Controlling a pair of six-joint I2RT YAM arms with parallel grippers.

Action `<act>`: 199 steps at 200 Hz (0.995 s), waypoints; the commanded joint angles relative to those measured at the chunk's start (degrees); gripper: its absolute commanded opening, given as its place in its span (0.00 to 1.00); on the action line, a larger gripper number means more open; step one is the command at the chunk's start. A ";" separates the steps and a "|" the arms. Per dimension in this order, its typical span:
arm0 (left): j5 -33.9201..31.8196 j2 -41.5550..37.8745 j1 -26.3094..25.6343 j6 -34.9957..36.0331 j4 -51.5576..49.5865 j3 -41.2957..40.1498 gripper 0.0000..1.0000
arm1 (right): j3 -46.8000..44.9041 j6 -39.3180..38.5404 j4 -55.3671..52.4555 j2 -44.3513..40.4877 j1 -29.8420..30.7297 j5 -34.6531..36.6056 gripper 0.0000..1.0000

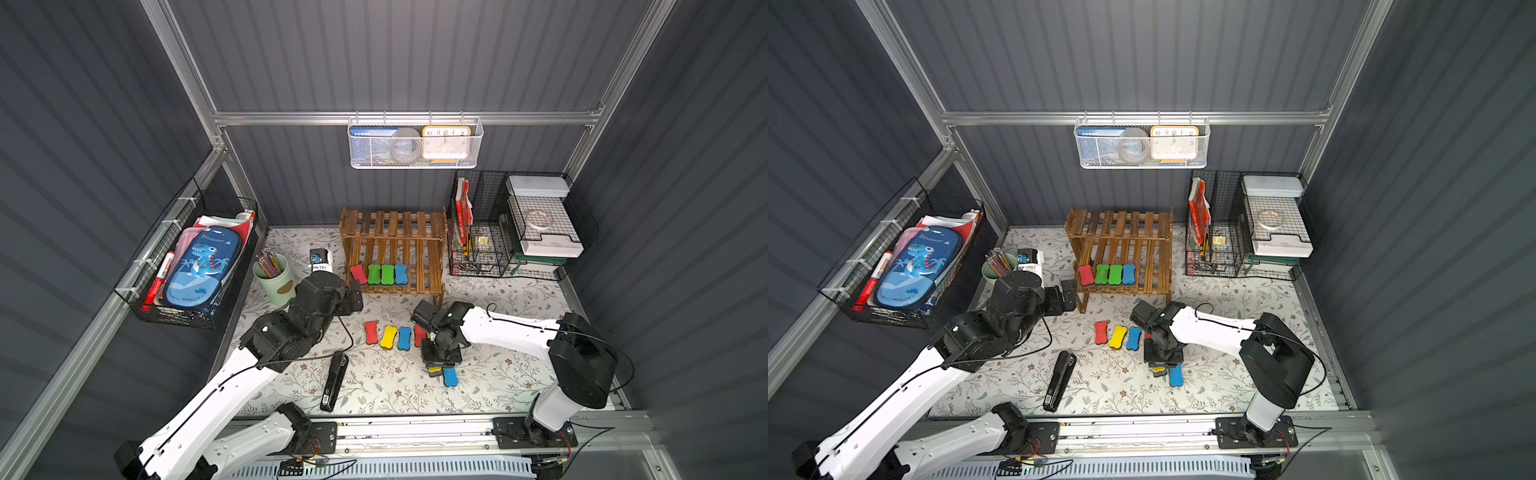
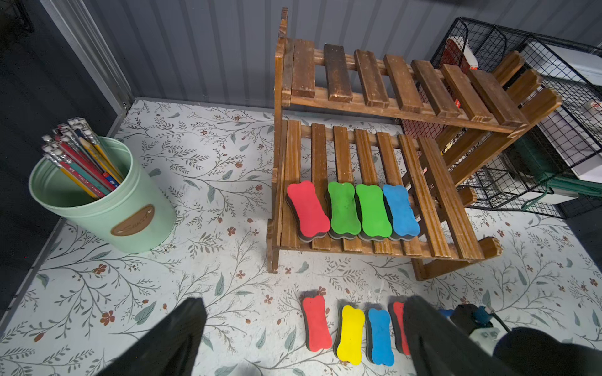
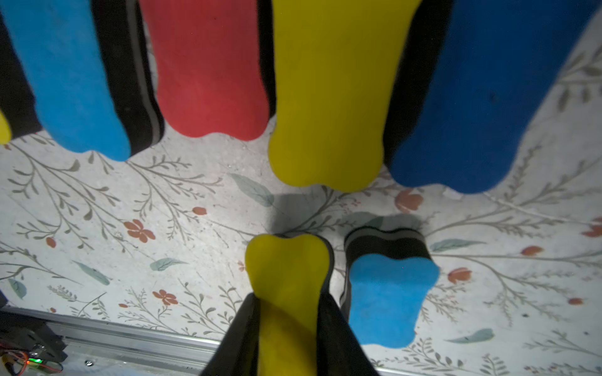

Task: Remove the whiteboard erasers from the shelf
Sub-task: Place the whiteboard eraser at the center of the board.

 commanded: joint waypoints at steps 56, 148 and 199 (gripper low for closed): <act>-1.44 -0.33 0.18 0.53 -1.69 -0.79 0.99 | 2.46 -3.56 -1.71 -3.42 0.39 2.33 0.52; -2.77 -1.13 0.19 0.01 -2.20 -1.13 0.99 | 20.28 -13.44 3.81 -9.01 0.04 22.84 0.52; -3.15 -1.54 0.18 -0.86 -4.02 -0.28 0.99 | 30.61 -15.09 10.57 0.05 -2.76 28.75 0.53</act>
